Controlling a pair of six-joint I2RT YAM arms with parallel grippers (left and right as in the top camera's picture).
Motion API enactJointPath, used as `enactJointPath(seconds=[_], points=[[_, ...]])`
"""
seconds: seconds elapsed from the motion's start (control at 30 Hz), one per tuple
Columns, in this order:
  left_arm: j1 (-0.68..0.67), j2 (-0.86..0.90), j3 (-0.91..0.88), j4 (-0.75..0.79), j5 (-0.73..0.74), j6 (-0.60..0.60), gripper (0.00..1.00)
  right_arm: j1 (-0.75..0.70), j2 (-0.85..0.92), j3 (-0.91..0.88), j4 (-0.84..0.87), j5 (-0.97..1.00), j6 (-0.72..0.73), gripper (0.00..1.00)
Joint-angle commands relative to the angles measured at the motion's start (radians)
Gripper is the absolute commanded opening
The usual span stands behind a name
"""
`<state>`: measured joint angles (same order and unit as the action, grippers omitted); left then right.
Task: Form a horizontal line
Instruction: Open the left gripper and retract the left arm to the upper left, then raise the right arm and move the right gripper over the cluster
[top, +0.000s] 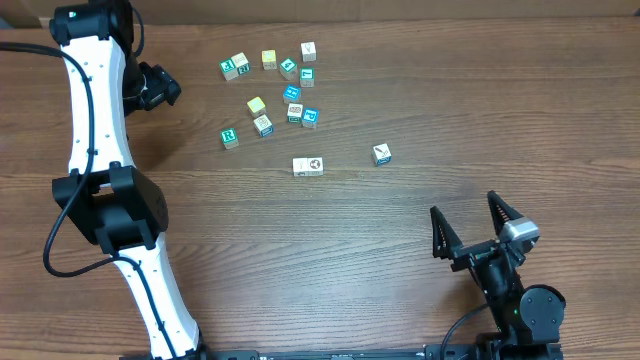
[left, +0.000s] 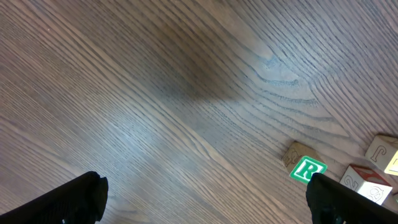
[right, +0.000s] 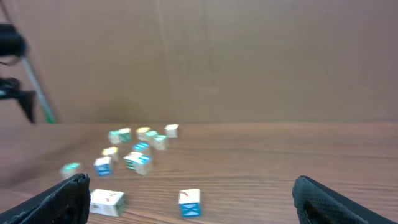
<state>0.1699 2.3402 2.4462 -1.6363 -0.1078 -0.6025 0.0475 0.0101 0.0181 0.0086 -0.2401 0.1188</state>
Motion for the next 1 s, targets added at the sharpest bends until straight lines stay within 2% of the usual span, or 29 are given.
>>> enactJointPath(seconds=[0.0, 0.13, 0.23, 0.43, 0.47, 0.57, 0.73, 0.83, 0.97], points=[[-0.007, -0.006, -0.003, 0.0, 0.008, -0.003, 1.0, -0.002, -0.007, 0.066, -0.032, -0.058, 0.095, 1.0], [-0.007, -0.006, -0.003, 0.0, 0.008, -0.003, 1.0, -0.004, 0.024, 0.29, -0.175, -0.062, 0.09, 1.0], [-0.007, -0.006, -0.003, 0.0, 0.008, -0.003, 1.0, -0.004, 0.146, 0.517, -0.284, -0.046, 0.066, 1.0], [-0.007, -0.006, -0.003, 0.0, 0.008, -0.003, 1.0, -0.004, 0.587, 1.082, -0.635, -0.054, 0.029, 1.0], [-0.007, -0.006, -0.003, 0.0, 0.008, -0.003, 1.0, -0.004, 0.721, 1.257, -0.749, -0.054, 0.021, 1.0], [-0.007, -0.006, -0.003, 0.0, 0.008, -0.003, 1.0, -0.004, 0.911, 1.513, -0.931, -0.053, -0.024, 1.0], [-0.007, -0.006, -0.003, 0.0, 0.008, -0.003, 1.0, -0.004, 1.379, 2.136, -1.362, -0.053, -0.042, 1.0], [-0.007, -0.006, -0.003, 0.0, 0.008, -0.003, 1.0, -0.004, 1.571, 2.347, -1.511, -0.053, -0.042, 1.0], [-0.007, -0.006, -0.003, 0.0, 0.008, -0.003, 1.0, -0.004, 1.738, 2.393, -1.581, -0.053, -0.042, 1.0]])
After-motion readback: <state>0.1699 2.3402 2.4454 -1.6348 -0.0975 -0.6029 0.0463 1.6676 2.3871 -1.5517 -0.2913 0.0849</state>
